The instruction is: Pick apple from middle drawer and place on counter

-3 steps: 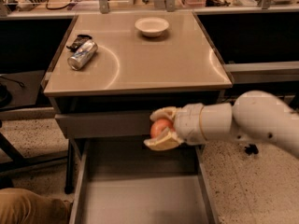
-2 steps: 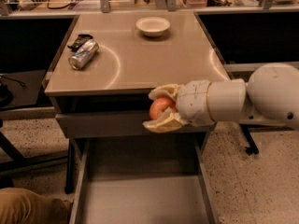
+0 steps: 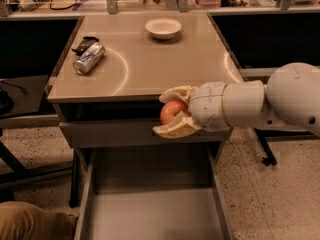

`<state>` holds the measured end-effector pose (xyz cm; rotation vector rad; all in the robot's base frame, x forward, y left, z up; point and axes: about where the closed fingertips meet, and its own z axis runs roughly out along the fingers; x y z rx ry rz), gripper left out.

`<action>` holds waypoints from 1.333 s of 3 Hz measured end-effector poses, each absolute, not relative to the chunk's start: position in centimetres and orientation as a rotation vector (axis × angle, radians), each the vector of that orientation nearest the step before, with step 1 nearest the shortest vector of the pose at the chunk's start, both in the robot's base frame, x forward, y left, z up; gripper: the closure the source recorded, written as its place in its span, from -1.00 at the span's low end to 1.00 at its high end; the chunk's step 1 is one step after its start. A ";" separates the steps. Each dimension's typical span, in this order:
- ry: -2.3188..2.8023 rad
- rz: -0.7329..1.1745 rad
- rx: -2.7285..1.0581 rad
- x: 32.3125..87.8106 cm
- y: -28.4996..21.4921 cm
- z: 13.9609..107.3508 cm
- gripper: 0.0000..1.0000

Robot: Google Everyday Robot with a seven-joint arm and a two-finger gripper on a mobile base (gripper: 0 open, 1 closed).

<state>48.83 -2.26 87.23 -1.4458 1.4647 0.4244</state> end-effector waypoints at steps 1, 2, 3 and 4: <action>1.451 0.332 -1.442 52.6 -3.1 89.7 1.00; 1.486 0.201 -1.442 59.3 -5.7 92.1 1.00; 1.545 0.191 -1.452 65.0 -6.8 91.3 1.00; 1.588 0.327 -1.466 69.1 -5.6 89.0 1.00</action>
Offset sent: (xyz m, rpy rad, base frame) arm 0.2047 -0.0486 0.0825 -0.2075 -0.1684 -0.1640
